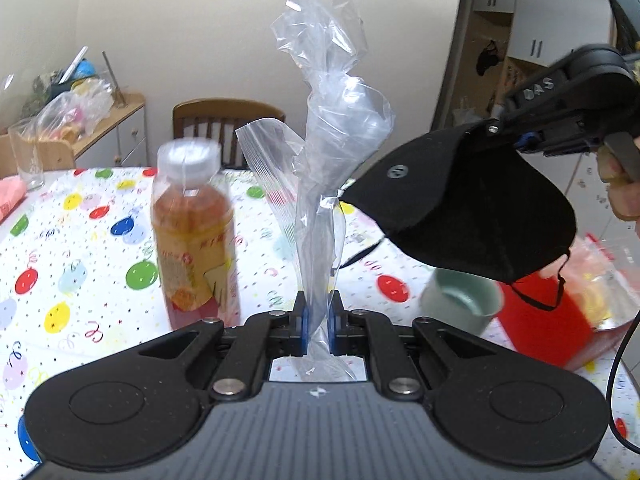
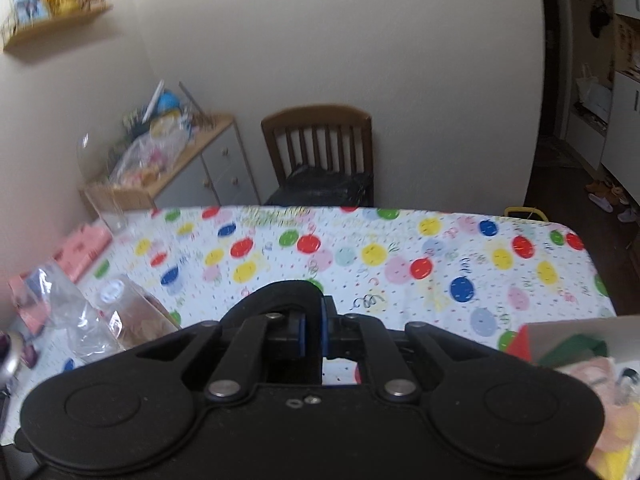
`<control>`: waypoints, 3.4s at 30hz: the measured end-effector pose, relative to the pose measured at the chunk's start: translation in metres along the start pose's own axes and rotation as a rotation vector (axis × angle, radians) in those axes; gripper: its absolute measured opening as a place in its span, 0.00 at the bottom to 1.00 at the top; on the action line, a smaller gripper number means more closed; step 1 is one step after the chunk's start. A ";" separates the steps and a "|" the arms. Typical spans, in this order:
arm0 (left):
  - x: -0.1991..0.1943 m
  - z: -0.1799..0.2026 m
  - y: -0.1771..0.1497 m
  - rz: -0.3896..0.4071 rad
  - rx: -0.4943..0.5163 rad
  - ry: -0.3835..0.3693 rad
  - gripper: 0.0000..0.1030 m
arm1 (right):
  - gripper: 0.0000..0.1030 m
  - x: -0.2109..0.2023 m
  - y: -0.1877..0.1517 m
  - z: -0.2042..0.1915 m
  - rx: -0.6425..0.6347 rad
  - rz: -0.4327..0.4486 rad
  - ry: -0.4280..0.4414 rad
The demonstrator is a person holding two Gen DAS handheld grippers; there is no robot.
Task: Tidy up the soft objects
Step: 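Lift the black cloth and plastic bag and carry both toward the box, then lower the black cloth and plastic bag into the box and release both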
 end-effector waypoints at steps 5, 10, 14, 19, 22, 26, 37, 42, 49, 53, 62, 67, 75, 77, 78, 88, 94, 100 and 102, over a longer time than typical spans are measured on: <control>-0.023 0.014 0.016 0.038 0.045 -0.049 0.08 | 0.06 -0.048 0.002 0.017 0.049 0.056 0.008; -0.040 0.037 0.032 0.043 0.091 -0.113 0.08 | 0.06 -0.093 0.000 0.041 0.087 0.106 -0.011; -0.052 0.065 0.038 0.054 0.152 -0.138 0.08 | 0.06 -0.126 -0.006 0.064 0.104 0.126 -0.045; -0.063 0.107 0.044 0.044 0.188 -0.178 0.08 | 0.06 -0.166 -0.015 0.100 0.142 0.168 -0.083; -0.067 0.138 0.046 0.033 0.223 -0.208 0.08 | 0.06 -0.188 -0.021 0.121 0.159 0.192 -0.103; -0.072 0.184 0.041 0.015 0.280 -0.240 0.08 | 0.06 -0.212 -0.028 0.152 0.178 0.216 -0.128; -0.054 0.282 0.031 -0.094 0.358 -0.269 0.08 | 0.06 -0.243 -0.049 0.240 0.246 0.237 -0.172; -0.037 0.319 0.026 -0.156 0.388 -0.264 0.08 | 0.06 -0.244 -0.056 0.273 0.263 0.236 -0.182; 0.001 0.355 0.023 -0.279 0.359 -0.257 0.08 | 0.06 -0.224 -0.062 0.300 0.270 0.206 -0.175; 0.022 0.367 0.023 -0.331 0.343 -0.244 0.08 | 0.06 -0.207 -0.062 0.302 0.256 0.191 -0.171; 0.052 0.374 0.025 -0.375 0.309 -0.192 0.08 | 0.06 -0.170 -0.073 0.309 0.227 0.122 -0.143; 0.068 0.368 0.017 -0.426 0.268 -0.176 0.08 | 0.06 -0.160 -0.079 0.311 0.211 0.091 -0.126; 0.088 0.363 0.003 -0.482 0.246 -0.152 0.08 | 0.07 -0.156 -0.090 0.318 0.208 0.037 -0.113; 0.093 0.363 0.000 -0.492 0.251 -0.151 0.08 | 0.07 -0.158 -0.091 0.320 0.211 0.028 -0.108; 0.094 0.364 -0.001 -0.499 0.253 -0.153 0.08 | 0.07 -0.160 -0.091 0.320 0.210 0.021 -0.107; 0.091 0.360 -0.006 -0.515 0.249 -0.191 0.09 | 0.15 -0.172 -0.093 0.316 0.124 -0.058 -0.101; 0.082 0.350 -0.008 -0.480 0.253 -0.209 0.11 | 0.23 -0.181 -0.094 0.318 0.107 -0.077 -0.097; 0.067 0.344 -0.011 -0.456 0.243 -0.215 0.13 | 0.42 -0.190 -0.099 0.314 0.081 -0.097 -0.085; 0.063 0.340 -0.012 -0.446 0.231 -0.222 0.17 | 0.45 -0.193 -0.101 0.311 0.069 -0.104 -0.083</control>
Point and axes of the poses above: each gripper's, at about its wrist camera, not at the fingertips, and x roughly the way its jaws point, z to its right, y to its top, the point moved 4 cm from there along x, roughly the way its jaws point, and after that the axes turned 11 degrees about y, right-handed, at the moved point
